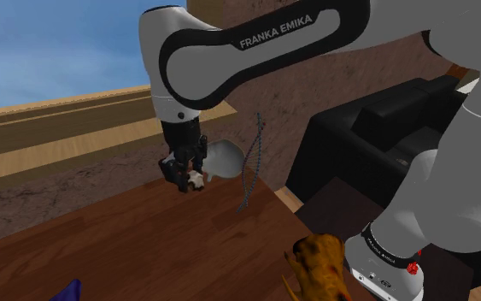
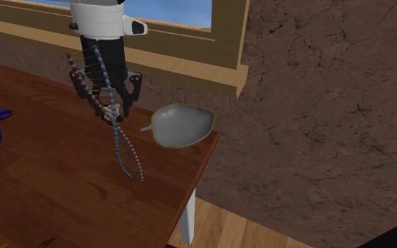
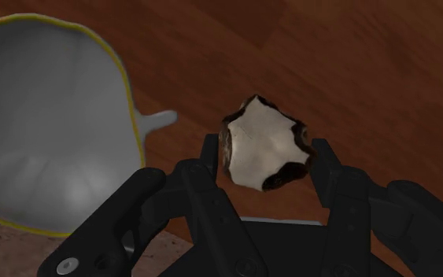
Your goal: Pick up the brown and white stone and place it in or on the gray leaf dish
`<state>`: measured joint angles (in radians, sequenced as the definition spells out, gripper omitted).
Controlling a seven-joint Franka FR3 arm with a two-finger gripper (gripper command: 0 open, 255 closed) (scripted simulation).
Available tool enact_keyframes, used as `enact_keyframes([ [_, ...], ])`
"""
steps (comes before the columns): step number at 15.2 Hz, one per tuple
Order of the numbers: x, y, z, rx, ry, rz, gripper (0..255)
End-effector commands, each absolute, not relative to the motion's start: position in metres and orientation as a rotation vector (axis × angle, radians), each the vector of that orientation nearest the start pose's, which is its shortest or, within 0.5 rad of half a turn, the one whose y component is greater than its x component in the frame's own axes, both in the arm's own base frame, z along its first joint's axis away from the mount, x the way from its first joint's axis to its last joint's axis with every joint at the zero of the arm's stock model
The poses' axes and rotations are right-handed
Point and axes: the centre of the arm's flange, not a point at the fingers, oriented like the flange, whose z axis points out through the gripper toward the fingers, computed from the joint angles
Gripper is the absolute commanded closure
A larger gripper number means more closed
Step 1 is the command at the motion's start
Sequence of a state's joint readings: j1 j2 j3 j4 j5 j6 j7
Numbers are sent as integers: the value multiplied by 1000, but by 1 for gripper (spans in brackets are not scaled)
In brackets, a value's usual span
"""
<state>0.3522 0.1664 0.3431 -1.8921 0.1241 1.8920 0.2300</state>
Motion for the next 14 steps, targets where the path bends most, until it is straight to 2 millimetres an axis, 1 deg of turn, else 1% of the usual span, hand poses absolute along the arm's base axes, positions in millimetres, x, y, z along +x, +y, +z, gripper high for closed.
enact_keyframes([
  [1,444,372,422,-2976,-629,332,255],
  [5,444,372,441,-2976,-629,332,255],
  [14,498,267,446,-2976,-629,332,255],
])
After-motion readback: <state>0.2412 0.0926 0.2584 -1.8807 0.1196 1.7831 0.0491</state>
